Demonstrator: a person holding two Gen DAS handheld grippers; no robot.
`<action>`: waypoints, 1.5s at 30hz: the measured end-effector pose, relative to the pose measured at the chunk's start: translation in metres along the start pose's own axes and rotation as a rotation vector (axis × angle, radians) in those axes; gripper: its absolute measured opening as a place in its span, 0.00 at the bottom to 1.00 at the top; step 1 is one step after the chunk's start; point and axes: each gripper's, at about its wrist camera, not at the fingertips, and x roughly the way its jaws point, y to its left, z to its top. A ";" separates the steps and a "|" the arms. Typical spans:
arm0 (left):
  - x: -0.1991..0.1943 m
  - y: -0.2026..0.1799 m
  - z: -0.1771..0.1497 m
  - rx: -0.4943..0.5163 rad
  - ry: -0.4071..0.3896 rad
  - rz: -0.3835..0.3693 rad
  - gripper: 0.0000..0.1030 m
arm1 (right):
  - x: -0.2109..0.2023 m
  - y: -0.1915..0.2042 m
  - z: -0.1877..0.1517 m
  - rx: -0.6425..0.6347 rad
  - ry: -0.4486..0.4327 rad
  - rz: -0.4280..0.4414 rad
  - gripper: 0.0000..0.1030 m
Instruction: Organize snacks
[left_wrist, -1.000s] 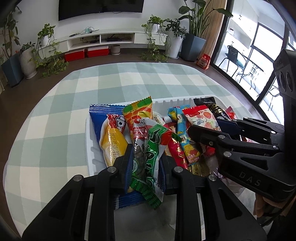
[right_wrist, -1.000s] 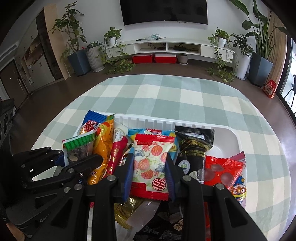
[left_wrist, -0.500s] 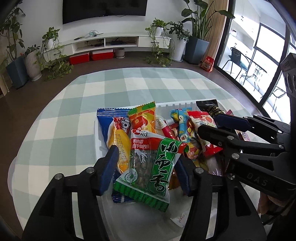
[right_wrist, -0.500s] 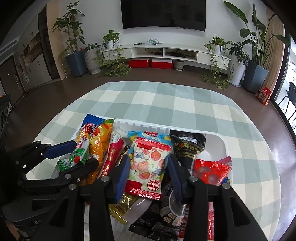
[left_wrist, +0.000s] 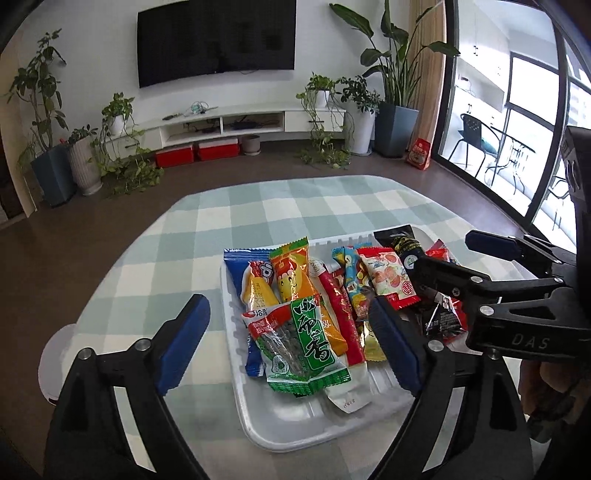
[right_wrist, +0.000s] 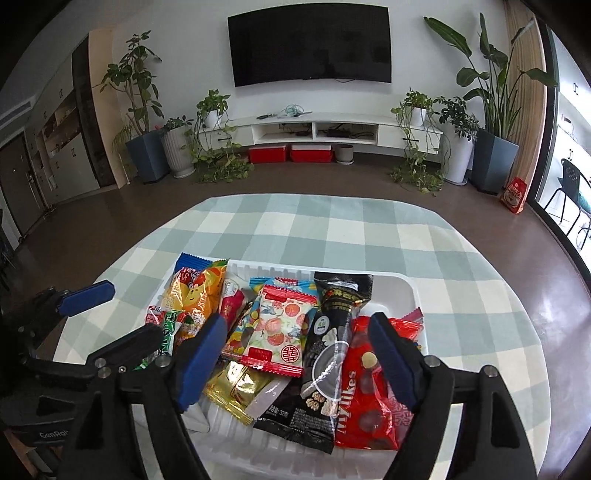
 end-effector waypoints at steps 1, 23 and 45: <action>-0.009 -0.003 -0.002 0.009 -0.025 0.012 0.90 | -0.007 -0.002 -0.002 0.011 -0.017 0.003 0.89; -0.224 -0.052 -0.049 -0.050 -0.441 0.253 1.00 | -0.218 0.032 -0.064 -0.001 -0.590 -0.187 1.00; -0.234 -0.076 -0.108 -0.112 -0.190 0.176 1.00 | -0.248 0.031 -0.127 0.053 -0.414 -0.166 1.00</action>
